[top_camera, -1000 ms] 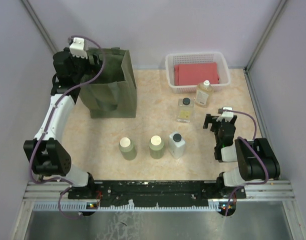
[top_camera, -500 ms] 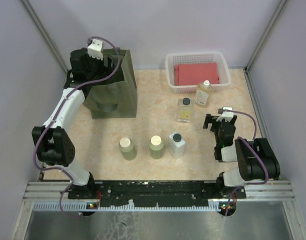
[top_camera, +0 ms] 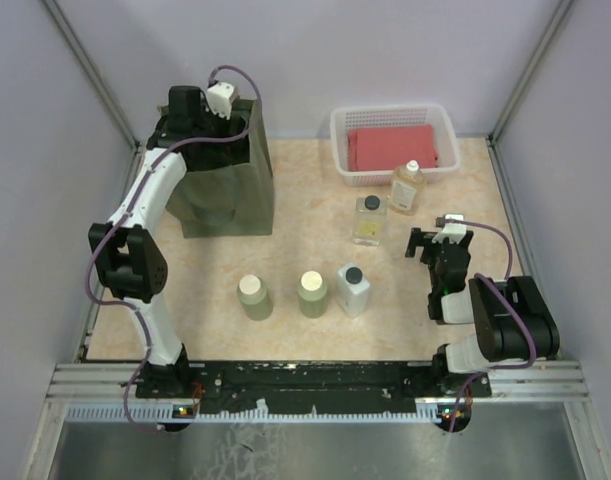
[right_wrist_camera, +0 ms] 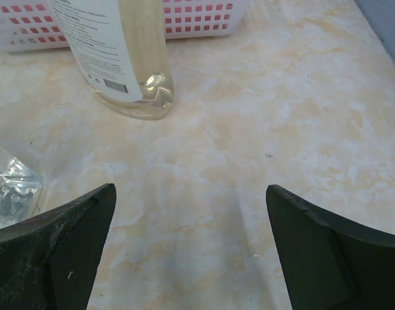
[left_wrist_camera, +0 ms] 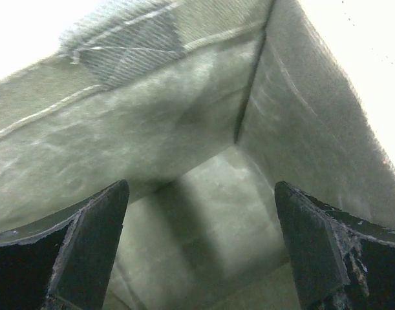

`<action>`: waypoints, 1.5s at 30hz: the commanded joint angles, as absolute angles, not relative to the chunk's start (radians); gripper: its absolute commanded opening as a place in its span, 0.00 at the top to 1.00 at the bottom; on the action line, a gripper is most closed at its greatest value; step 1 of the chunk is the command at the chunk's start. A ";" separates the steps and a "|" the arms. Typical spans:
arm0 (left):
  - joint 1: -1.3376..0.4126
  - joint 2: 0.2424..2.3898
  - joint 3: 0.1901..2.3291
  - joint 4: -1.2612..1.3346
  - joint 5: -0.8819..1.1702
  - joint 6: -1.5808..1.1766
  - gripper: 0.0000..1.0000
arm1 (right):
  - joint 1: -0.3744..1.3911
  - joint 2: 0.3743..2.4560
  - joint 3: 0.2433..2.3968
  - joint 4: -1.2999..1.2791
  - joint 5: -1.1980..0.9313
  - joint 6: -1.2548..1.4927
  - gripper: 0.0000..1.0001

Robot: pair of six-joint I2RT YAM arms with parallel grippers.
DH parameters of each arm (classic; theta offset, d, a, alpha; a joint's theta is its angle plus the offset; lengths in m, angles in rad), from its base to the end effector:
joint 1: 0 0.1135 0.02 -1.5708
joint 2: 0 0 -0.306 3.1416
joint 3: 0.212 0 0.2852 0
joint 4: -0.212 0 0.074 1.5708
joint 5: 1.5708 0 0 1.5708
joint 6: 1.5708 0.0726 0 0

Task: Place the personal care products into the canvas bag

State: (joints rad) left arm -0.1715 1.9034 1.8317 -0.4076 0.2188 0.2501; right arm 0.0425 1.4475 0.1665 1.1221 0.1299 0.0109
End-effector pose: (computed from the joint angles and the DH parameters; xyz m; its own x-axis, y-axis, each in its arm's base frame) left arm 0.5204 -0.1061 0.3758 -0.3520 0.3062 -0.8845 0.4578 0.8806 0.1226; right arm 0.2639 0.0018 0.1440 -0.1571 0.0041 -0.9876 0.0874 0.9961 -0.0097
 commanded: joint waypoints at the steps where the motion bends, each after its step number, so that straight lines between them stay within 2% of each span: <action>1: -0.185 1.946 1.904 -0.576 0.290 0.315 0.00 | 0.038 1.447 0.192 1.195 0.139 0.011 0.01; 22: -0.281 1.813 1.678 -0.573 0.452 0.341 0.00 | 0.038 1.447 0.192 1.195 0.140 0.011 0.01; 35: -0.486 1.700 1.485 -0.503 0.361 0.259 0.00 | 0.038 1.447 0.191 1.195 0.139 0.011 0.01; 45: -0.627 1.693 1.455 -0.479 0.294 0.192 0.00 | 0.038 1.447 0.192 1.195 0.139 0.011 0.01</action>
